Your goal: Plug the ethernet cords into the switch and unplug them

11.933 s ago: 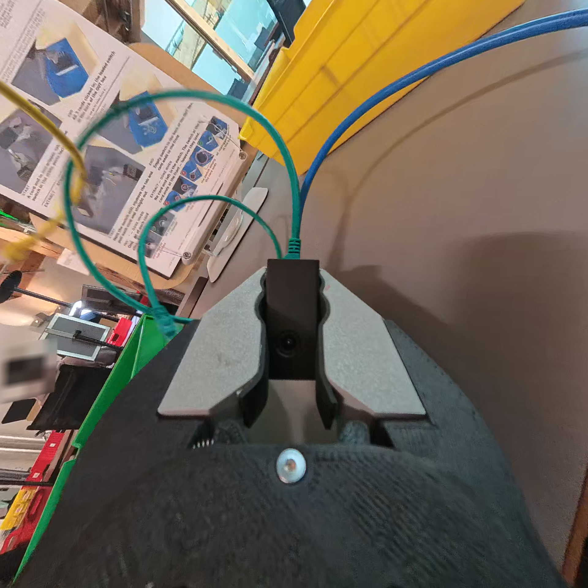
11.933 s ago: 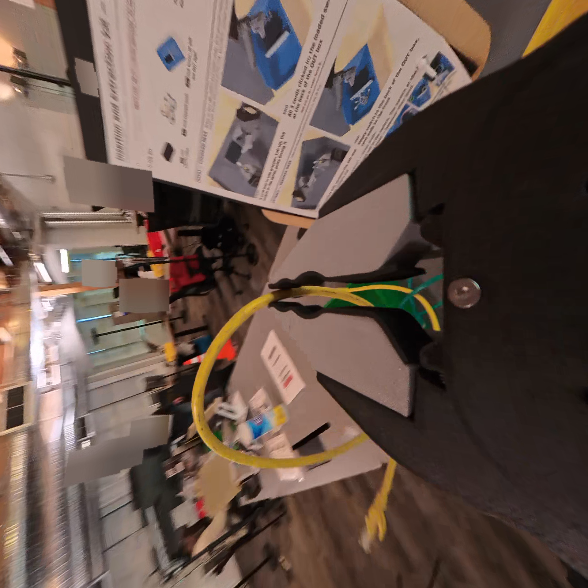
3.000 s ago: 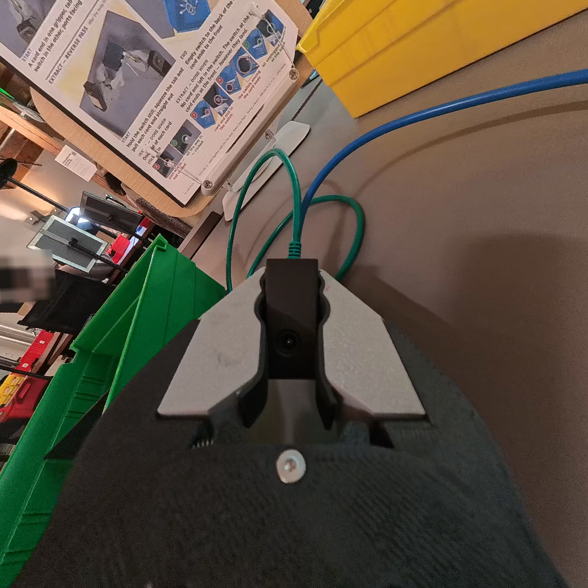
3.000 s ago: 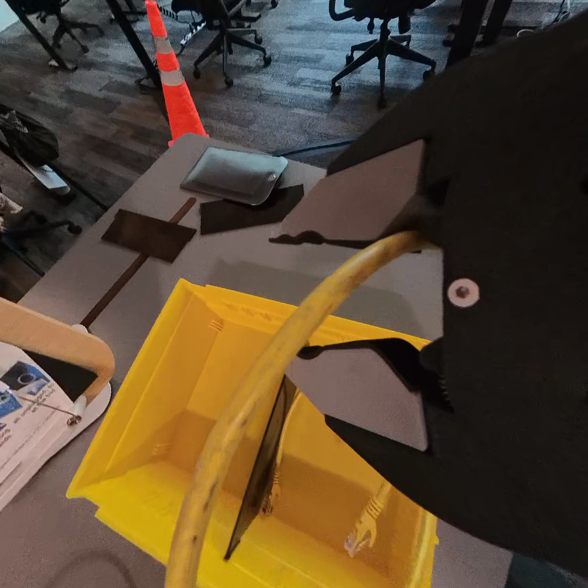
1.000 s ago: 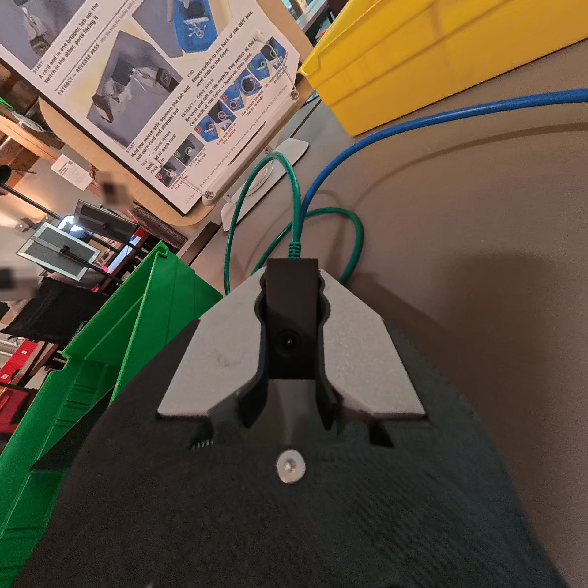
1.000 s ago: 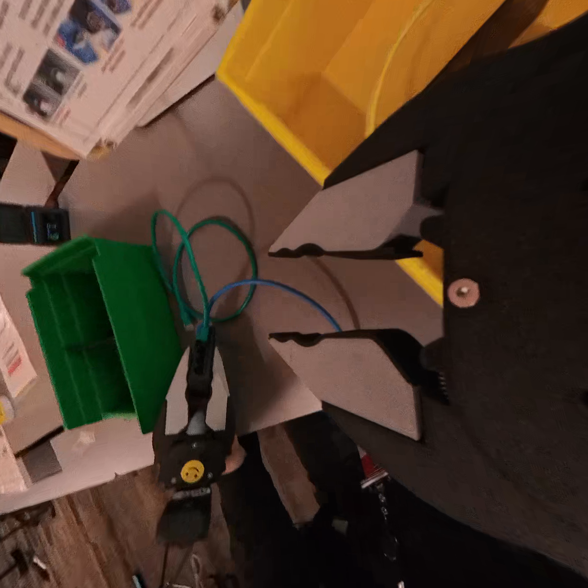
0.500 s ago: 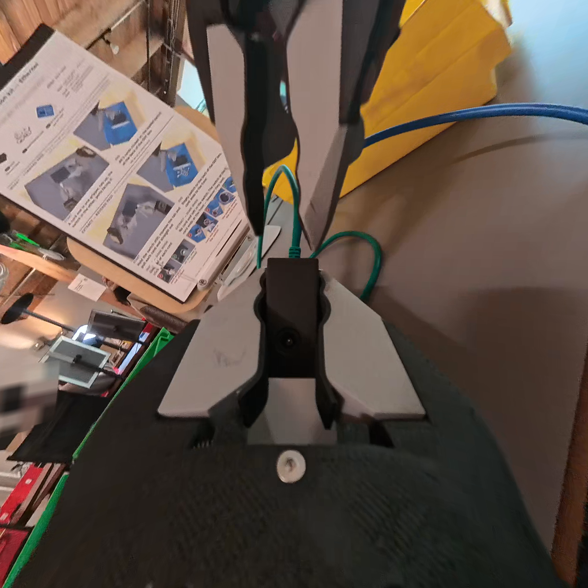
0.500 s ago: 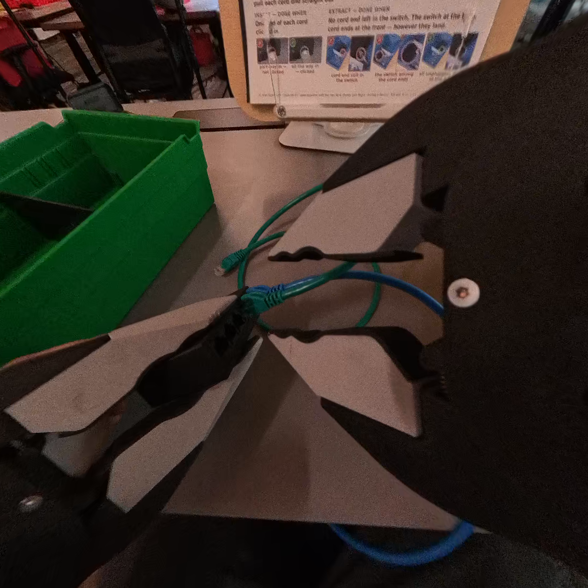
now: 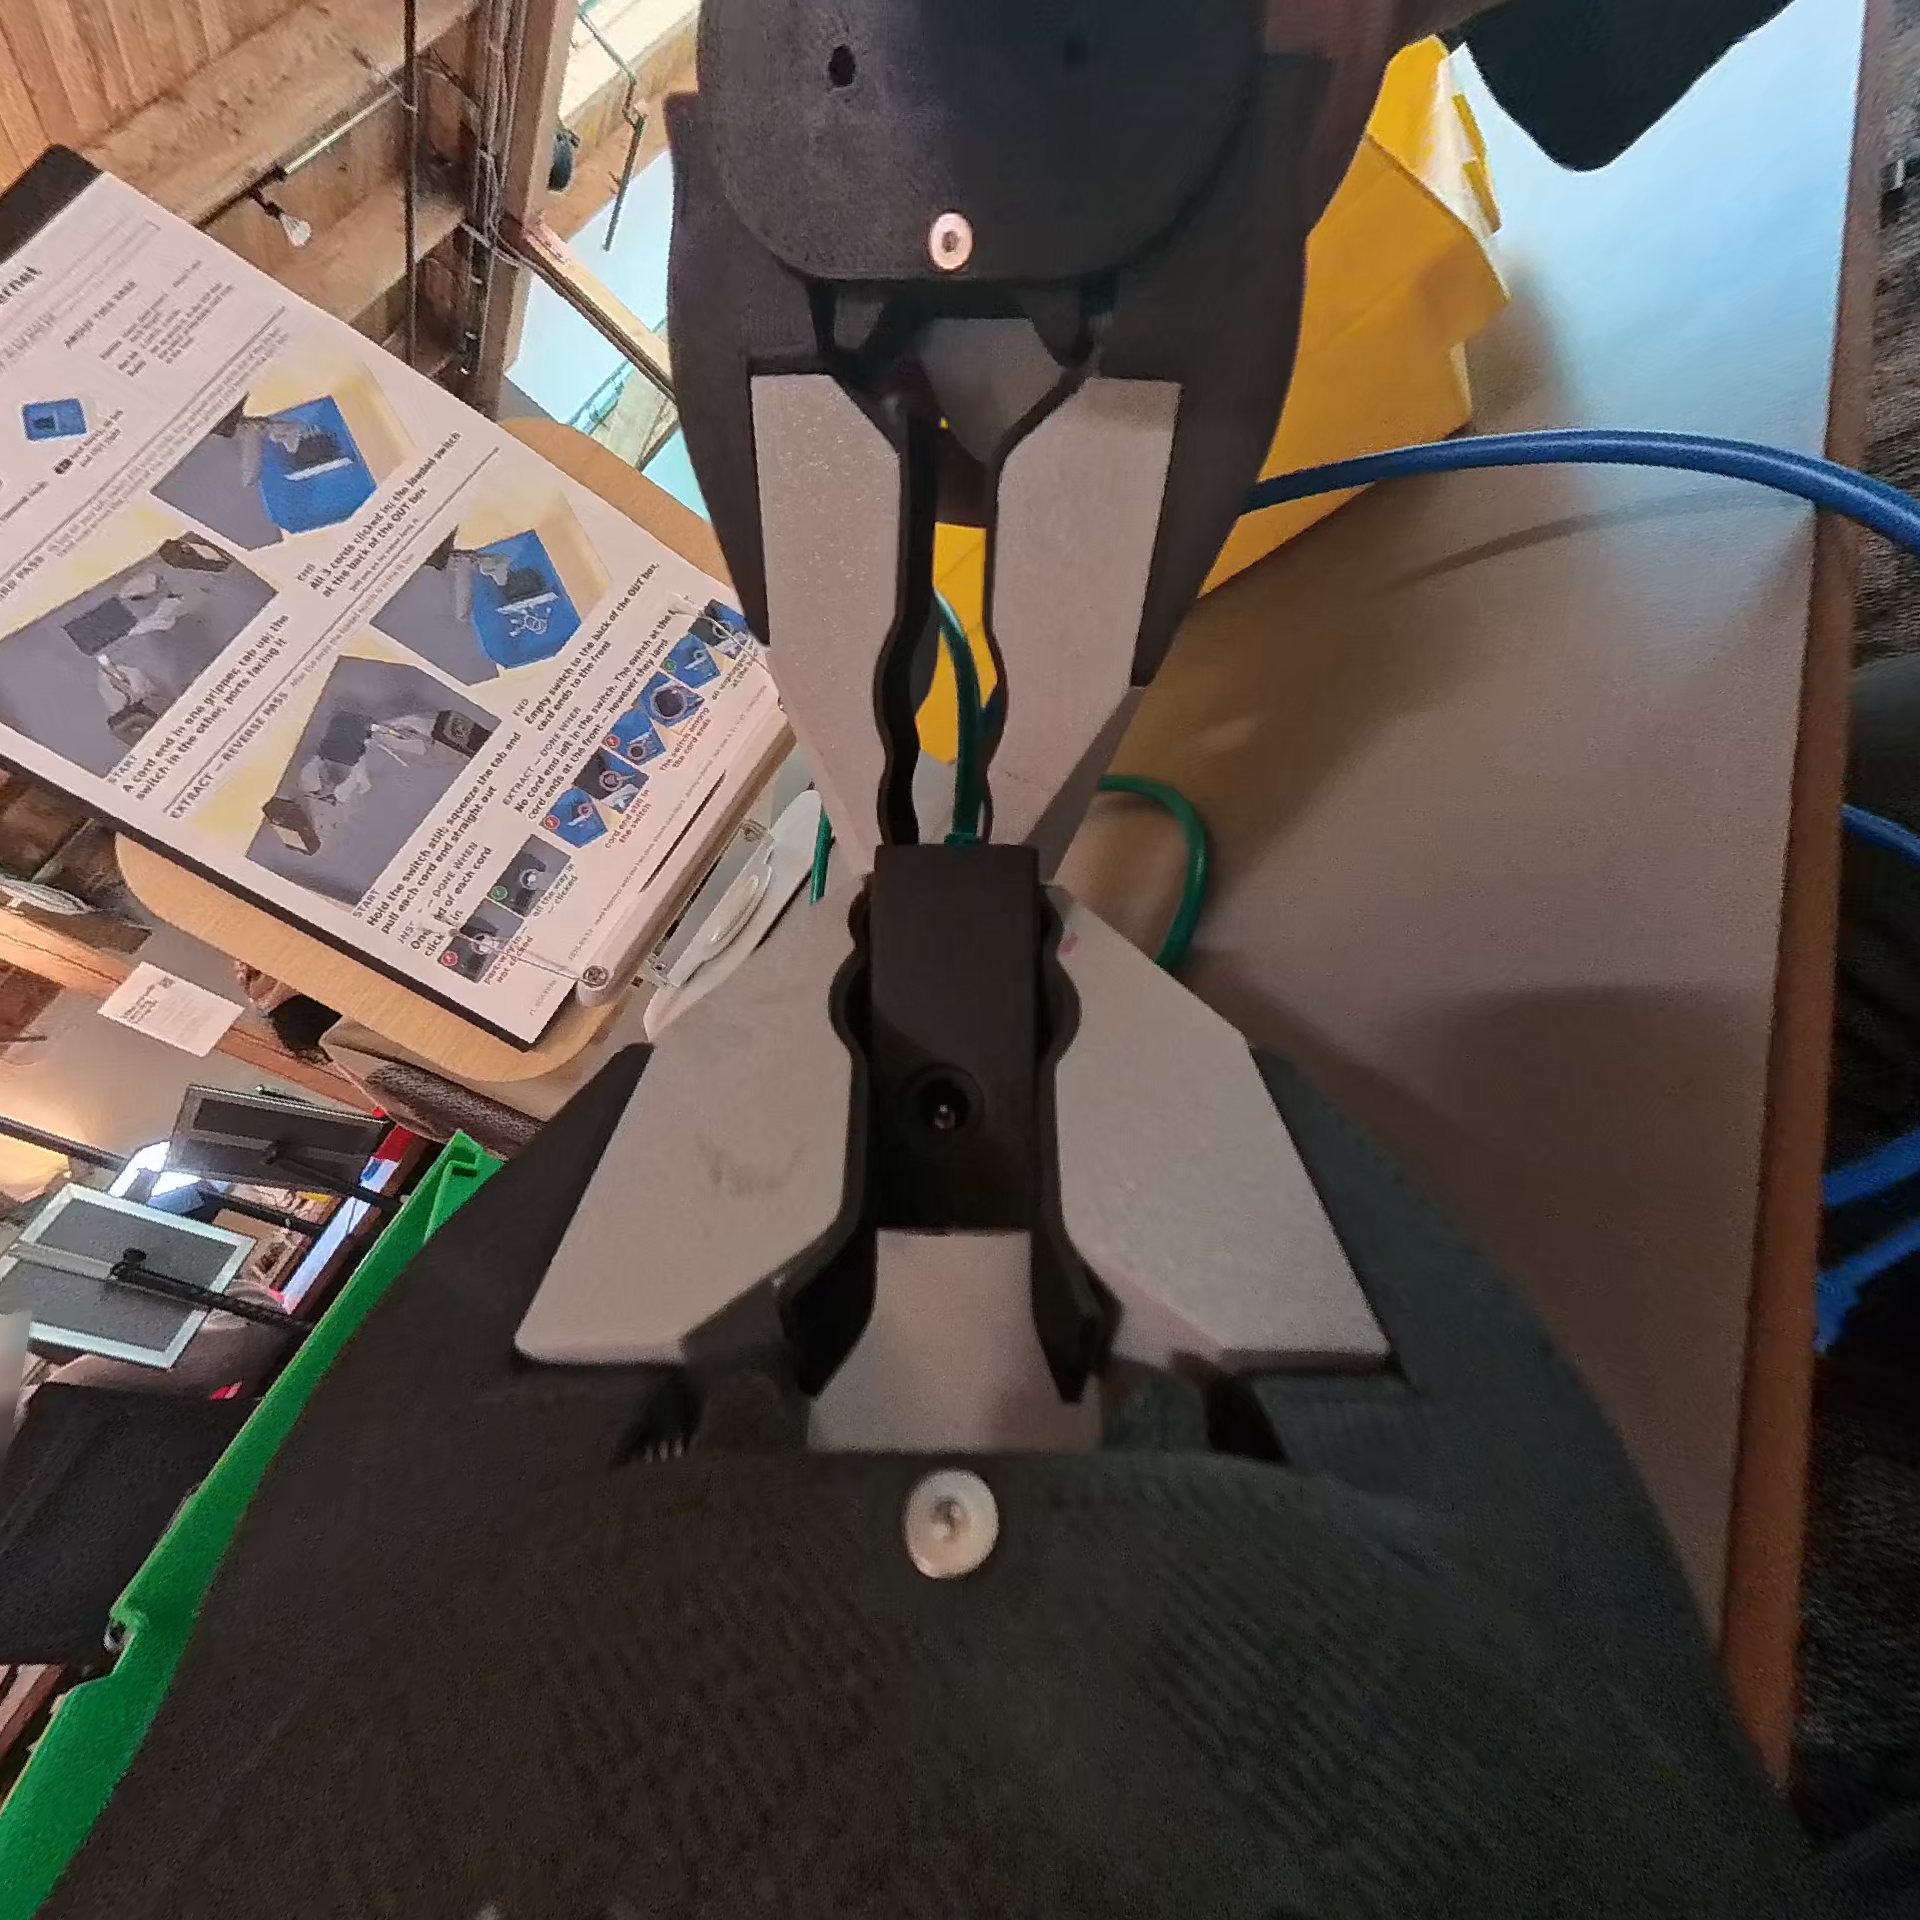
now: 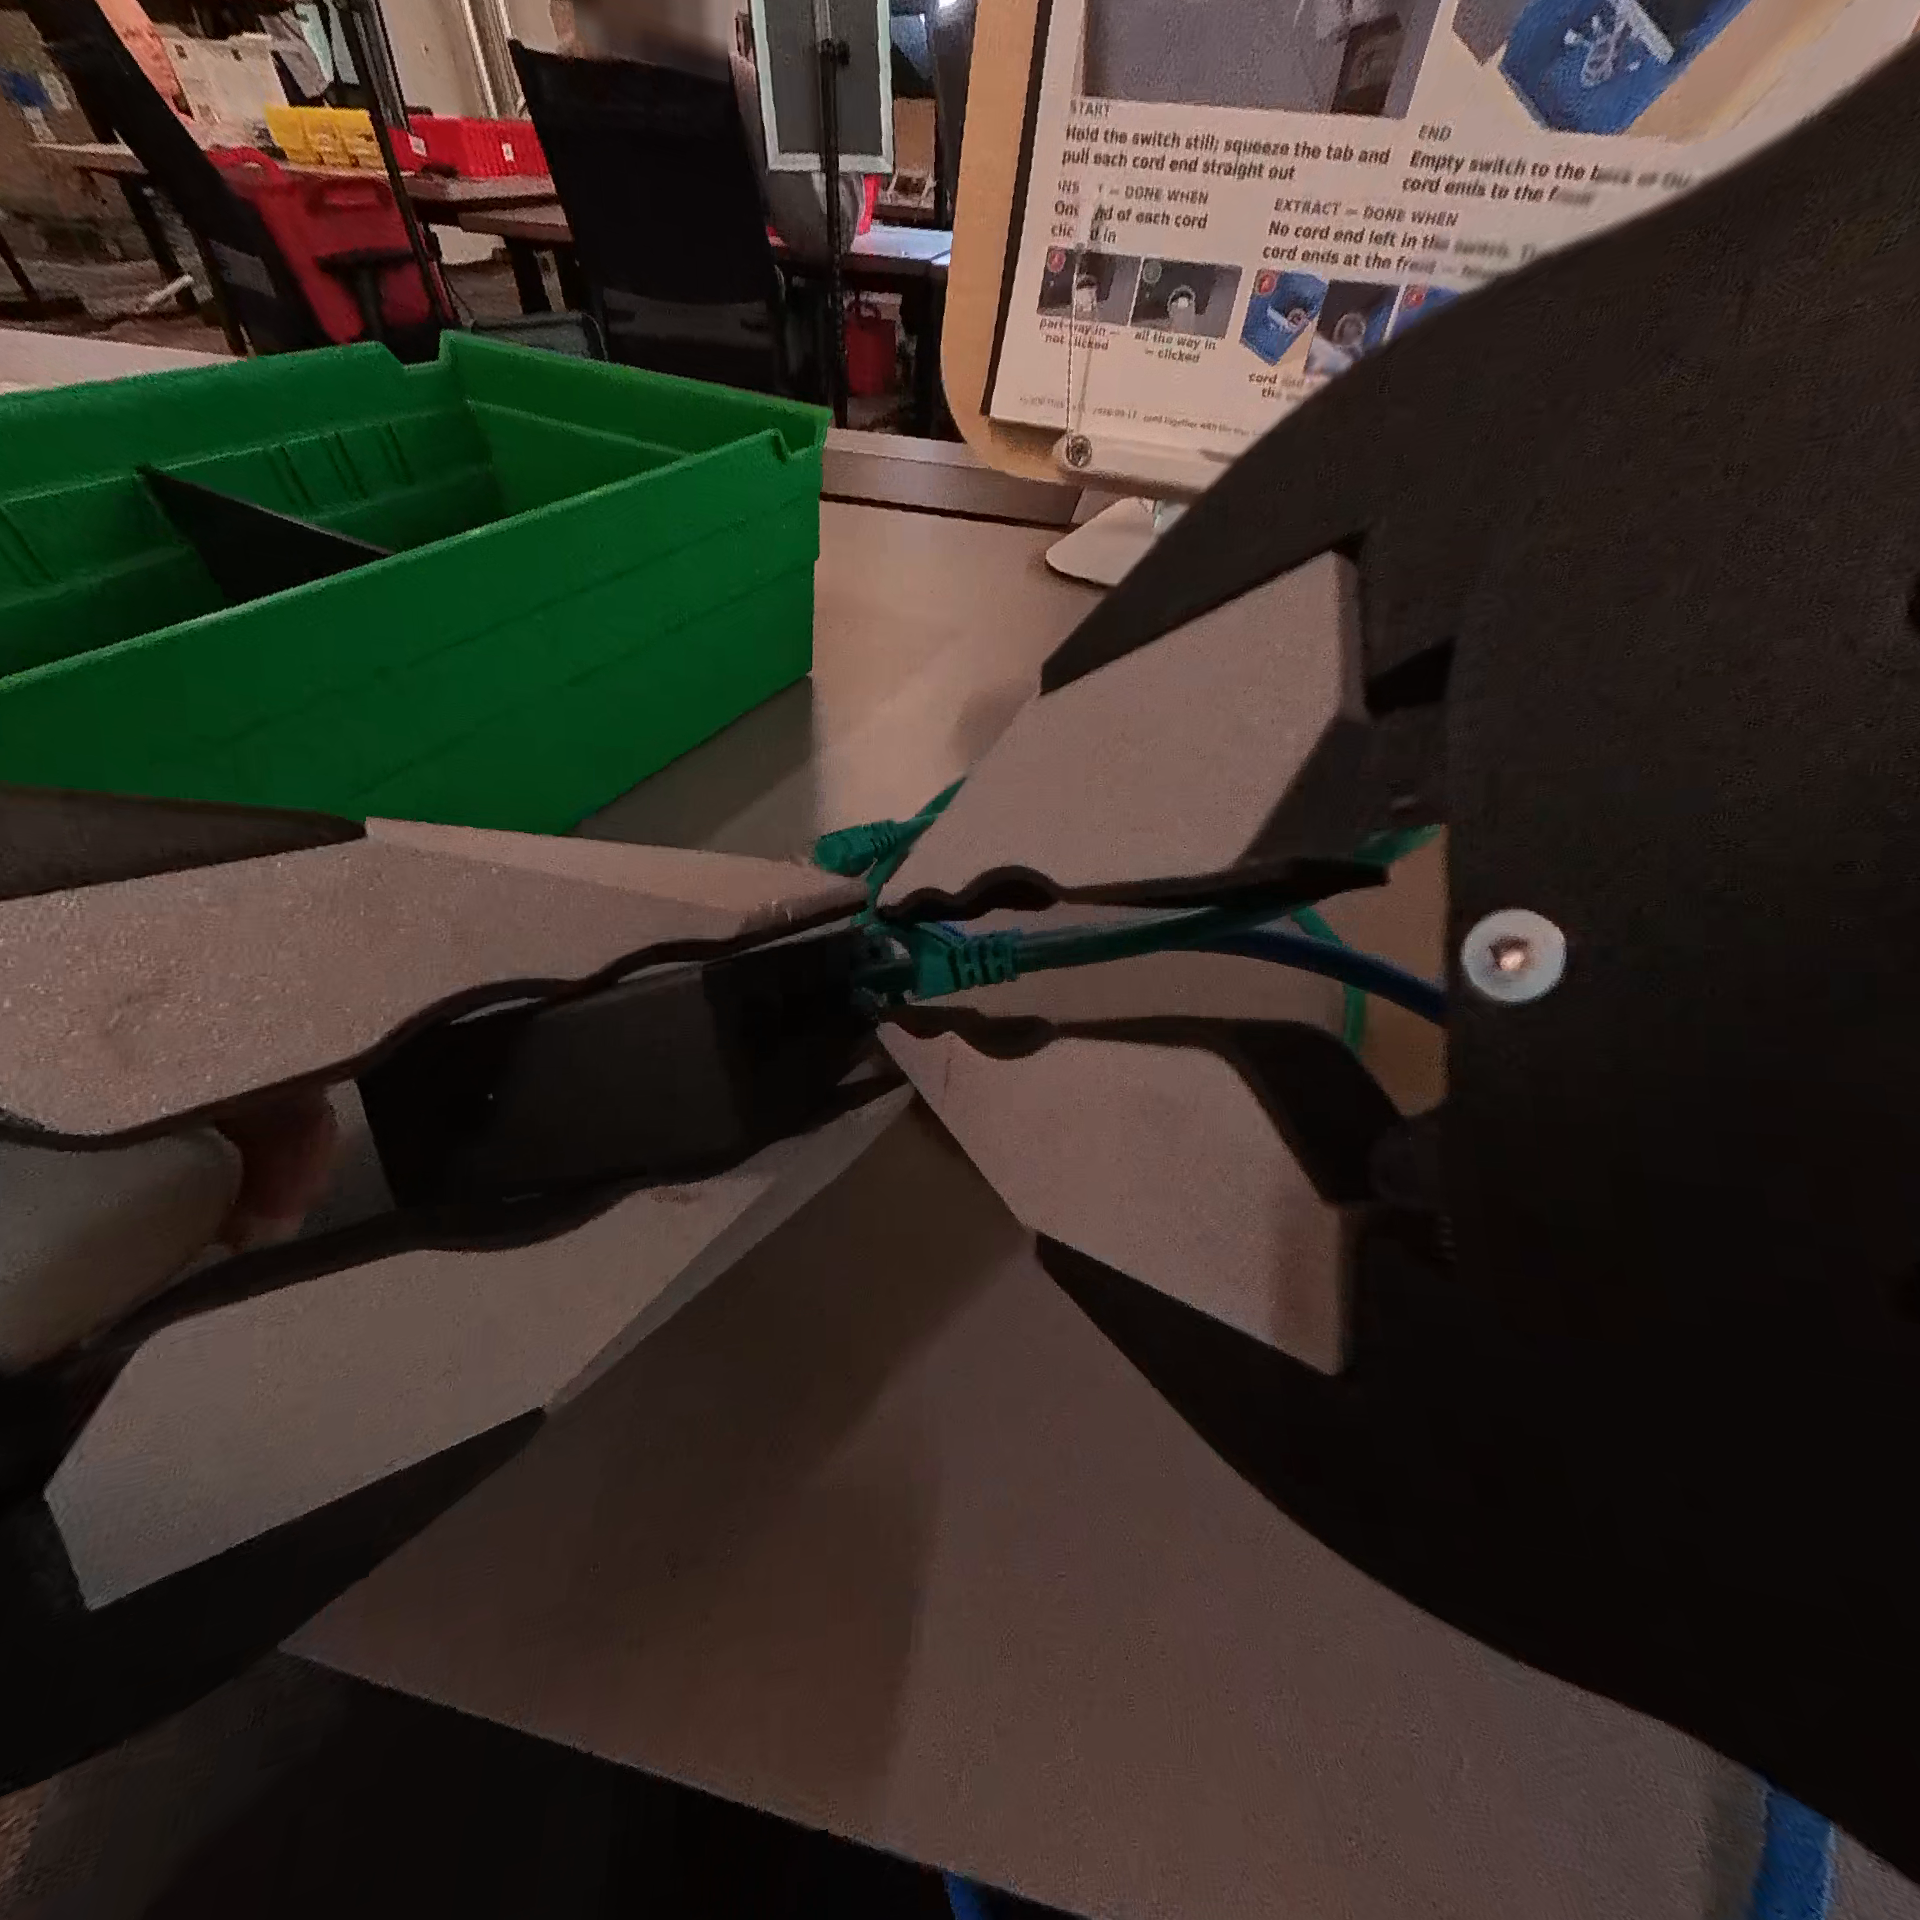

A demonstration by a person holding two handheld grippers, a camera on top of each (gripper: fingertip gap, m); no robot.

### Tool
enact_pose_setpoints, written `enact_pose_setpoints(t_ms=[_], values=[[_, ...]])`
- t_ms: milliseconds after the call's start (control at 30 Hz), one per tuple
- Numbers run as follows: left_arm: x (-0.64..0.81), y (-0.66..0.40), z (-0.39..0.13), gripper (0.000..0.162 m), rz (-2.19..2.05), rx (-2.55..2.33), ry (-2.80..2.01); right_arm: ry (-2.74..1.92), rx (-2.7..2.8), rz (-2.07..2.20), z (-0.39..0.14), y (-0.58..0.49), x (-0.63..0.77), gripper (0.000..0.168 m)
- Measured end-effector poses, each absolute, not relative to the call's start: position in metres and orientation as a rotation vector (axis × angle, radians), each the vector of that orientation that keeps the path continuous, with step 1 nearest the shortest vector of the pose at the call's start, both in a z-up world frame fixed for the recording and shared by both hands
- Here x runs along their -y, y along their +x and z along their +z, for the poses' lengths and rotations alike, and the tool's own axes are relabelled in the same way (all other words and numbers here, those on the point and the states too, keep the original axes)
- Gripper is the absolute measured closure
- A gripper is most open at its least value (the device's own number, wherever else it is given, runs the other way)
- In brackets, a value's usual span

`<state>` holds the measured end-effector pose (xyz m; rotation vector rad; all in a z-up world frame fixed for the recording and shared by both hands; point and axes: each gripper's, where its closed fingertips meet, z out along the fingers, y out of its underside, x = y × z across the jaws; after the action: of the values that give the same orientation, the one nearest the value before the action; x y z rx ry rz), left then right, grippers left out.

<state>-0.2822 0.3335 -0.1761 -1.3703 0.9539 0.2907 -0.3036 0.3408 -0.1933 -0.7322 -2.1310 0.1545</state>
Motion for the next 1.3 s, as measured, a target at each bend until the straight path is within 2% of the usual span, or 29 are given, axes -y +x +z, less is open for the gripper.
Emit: enact_pose_setpoints(t_ms=[267, 533, 767, 1300], values=[[-0.333, -0.283, -0.176, 0.136, 0.225, -0.936, -1.386, -0.708, 2.099, 0.133, -0.194, -0.301, -0.343, 0.157], [-0.345, -0.29, -0.193, 0.13, 0.342, -0.947, -1.45, -0.712, 2.089, 0.103, -0.201, -0.293, -0.348, 0.158], [-0.339, -0.281, -0.2, 0.136, 0.339, -1.03, -1.458, -0.669, 2.089, 0.101, -0.205, -0.289, -0.343, 0.157], [-0.34, -0.283, -0.202, 0.136, 0.281, -1.018, -1.494, -0.562, 2.064, -0.023, -0.206, -0.292, -0.343, 0.157]])
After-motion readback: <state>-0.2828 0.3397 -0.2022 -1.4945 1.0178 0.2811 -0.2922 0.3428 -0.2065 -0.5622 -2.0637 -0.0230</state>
